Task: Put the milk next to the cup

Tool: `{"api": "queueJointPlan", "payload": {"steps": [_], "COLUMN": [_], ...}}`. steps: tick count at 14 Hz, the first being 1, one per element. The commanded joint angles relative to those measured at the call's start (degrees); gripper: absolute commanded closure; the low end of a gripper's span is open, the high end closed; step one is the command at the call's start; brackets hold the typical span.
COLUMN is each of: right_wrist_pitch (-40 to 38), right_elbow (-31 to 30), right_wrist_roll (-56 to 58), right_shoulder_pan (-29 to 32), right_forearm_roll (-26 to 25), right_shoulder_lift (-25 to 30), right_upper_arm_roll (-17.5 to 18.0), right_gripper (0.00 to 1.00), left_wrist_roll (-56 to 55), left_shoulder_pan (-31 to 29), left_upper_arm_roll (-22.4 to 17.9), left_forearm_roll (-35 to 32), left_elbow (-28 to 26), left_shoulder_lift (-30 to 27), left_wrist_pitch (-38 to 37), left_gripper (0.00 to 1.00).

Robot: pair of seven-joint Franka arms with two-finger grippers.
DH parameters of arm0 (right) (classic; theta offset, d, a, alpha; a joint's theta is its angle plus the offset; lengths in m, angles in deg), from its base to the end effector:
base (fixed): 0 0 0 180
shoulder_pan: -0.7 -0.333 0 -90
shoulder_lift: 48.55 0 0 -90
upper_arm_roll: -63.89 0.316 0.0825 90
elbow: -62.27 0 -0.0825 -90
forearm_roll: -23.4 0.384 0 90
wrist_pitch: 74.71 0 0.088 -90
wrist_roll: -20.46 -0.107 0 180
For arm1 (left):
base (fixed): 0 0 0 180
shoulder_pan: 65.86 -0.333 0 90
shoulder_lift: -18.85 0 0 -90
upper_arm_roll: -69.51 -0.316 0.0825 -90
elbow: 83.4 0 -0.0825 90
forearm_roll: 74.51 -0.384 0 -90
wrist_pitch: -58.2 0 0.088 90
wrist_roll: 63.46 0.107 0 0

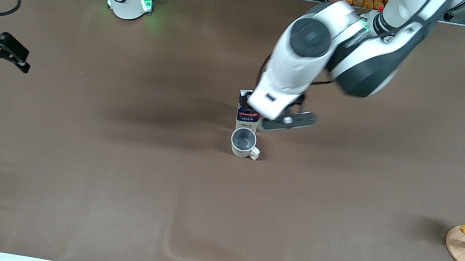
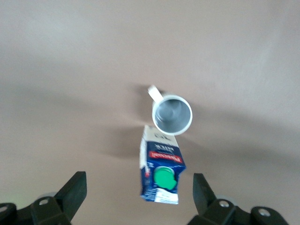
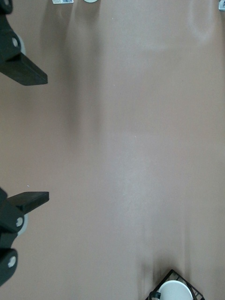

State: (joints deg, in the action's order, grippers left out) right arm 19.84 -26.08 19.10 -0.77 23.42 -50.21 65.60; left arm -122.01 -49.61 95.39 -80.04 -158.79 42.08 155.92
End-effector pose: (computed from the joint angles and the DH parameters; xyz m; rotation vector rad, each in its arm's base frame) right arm 0.5710 0.0315 0.6292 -3.1344 -0.0497 -0.1241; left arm 0.5406 -0.4015 0.5273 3.0372 0.4728 -0.0681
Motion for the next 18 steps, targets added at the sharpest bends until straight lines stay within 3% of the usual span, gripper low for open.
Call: {"api": "queueJointPlan", "payload": {"steps": [1,5,10,11,13,14,16,18], "right_wrist_pitch": [-1.30,-1.22,-1.39,-1.39,-1.39,-1.30,-1.30,-1.30], "right_elbow": [1.68,2.03,1.95,1.95,1.95,1.95,1.95,1.95], "right_wrist_roll": [-0.75,-0.05,0.30,0.74,0.83,0.83,0.83,0.83], "right_shoulder_pan": [-0.47,-0.29,0.76,0.68,0.76,0.76,0.76,0.76], "right_forearm_roll": [-1.34,-1.26,-0.64,-0.64,-0.64,-0.64,-0.64,-0.64], "right_shoulder_lift": [-0.19,-0.19,-0.36,-0.36,-0.45,-0.45,-0.89,-0.98], "right_upper_arm_roll": [-0.48,-0.65,-0.66,-0.66,-0.66,-0.66,-0.66,-0.66], "right_gripper": [0.00,0.00,0.00,0.00,0.00,0.00,0.00,0.00], "left_wrist_roll": [10.24,31.97,36.56,38.14,40.69,42.79,43.87,43.87], "left_shoulder_pan": [-9.19,-23.08,-29.25,-27.87,-20.16,-19.08,-19.07,-18.28], "left_upper_arm_roll": [-0.04,0.22,0.05,-2.04,-12.82,-16.00,-17.17,-17.70], "left_forearm_roll": [-0.28,-0.10,0.16,0.60,2.26,4.19,4.91,4.21], "left_elbow": [-2.21,-2.48,-3.27,-3.97,-7.91,-9.76,-13.89,-13.64], "left_shoulder_lift": [-8.08,-12.49,-13.99,-15.04,-18.37,-19.78,-22.68,-22.87], "left_wrist_pitch": [-3.74,-12.02,-13.35,-13.26,-13.08,-12.91,-10.90,-10.89], "left_gripper": [0.00,0.00,0.00,0.00,0.00,0.00,0.00,0.00]}}
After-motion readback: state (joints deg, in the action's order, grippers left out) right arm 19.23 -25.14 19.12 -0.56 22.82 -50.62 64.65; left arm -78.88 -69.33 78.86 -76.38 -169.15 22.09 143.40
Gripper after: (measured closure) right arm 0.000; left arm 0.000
